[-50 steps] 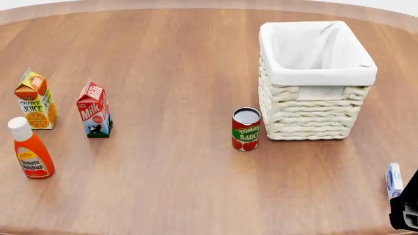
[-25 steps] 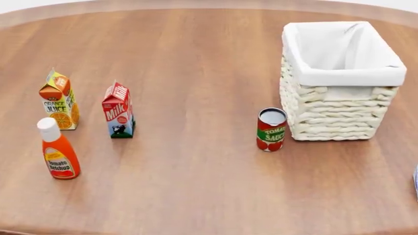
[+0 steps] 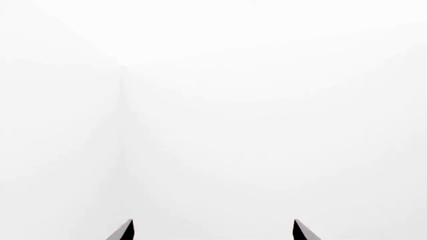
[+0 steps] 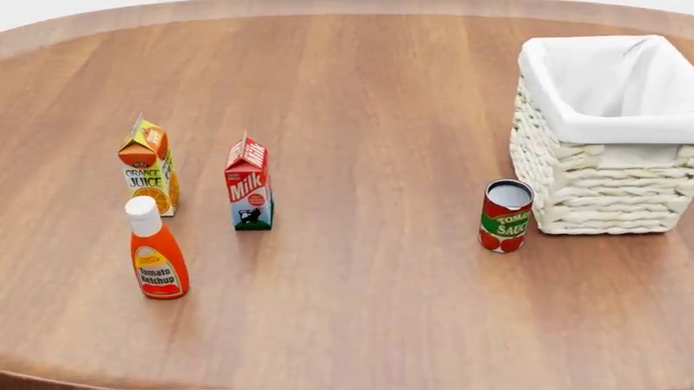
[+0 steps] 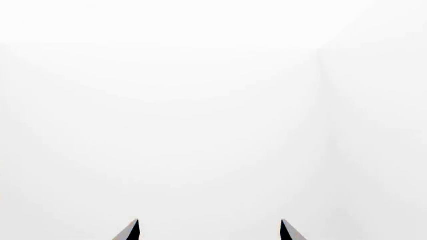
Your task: Pick the milk and place it in the basket.
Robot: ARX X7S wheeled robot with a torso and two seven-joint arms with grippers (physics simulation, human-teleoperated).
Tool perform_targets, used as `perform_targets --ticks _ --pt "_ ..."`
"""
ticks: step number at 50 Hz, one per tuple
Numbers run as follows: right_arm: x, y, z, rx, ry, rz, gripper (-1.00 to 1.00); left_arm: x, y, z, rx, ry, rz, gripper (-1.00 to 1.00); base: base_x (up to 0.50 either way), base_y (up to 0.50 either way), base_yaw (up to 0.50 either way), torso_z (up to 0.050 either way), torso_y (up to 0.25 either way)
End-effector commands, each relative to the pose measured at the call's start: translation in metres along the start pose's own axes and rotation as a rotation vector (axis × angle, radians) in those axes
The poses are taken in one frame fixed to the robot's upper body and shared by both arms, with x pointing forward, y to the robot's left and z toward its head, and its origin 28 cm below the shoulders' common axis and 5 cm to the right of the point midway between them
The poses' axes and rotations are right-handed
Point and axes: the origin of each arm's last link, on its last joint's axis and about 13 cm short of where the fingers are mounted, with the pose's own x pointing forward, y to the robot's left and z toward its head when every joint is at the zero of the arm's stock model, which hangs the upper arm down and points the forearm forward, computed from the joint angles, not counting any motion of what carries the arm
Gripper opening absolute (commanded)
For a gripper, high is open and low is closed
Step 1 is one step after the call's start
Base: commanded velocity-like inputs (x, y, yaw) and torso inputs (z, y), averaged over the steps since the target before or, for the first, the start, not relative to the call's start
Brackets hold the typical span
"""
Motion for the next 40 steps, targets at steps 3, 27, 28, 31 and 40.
perform_targets --ticks 3,27,28,31,40 --pt "-0.0031 -0.0014 -0.0005 -0.03 -0.015 -0.009 1.0 -0.0001 0.0001 -0.0001 -0.02 -0.015 -0.01 1.0 0.0 0.0 0.0 0.0 0.0" --pt "-0.0047 -0.0001 -0.0035 -0.077 -0.01 0.017 1.0 -0.0031 -0.0011 -0.0029 -0.025 -0.006 -0.016 1.0 0.46 0.0 0.0 0.0 0.0" --pt "-0.0047 -0.0001 -0.0035 -0.081 -0.009 0.016 1.0 -0.0032 -0.0013 -0.0029 -0.023 -0.006 -0.017 1.0 0.5 0.0 0.0 0.0 0.0" --pt "-0.0048 0.0003 -0.0031 -0.081 -0.008 0.018 1.0 -0.0038 -0.0014 -0.0027 -0.024 -0.006 -0.016 1.0 0.5 0.0 0.0 0.0 0.005" --pt "-0.0048 0.0002 -0.003 -0.08 -0.006 0.017 1.0 -0.004 -0.0023 -0.0036 -0.022 -0.004 -0.02 1.0 0.5 0.0 0.0 0.0 0.0"
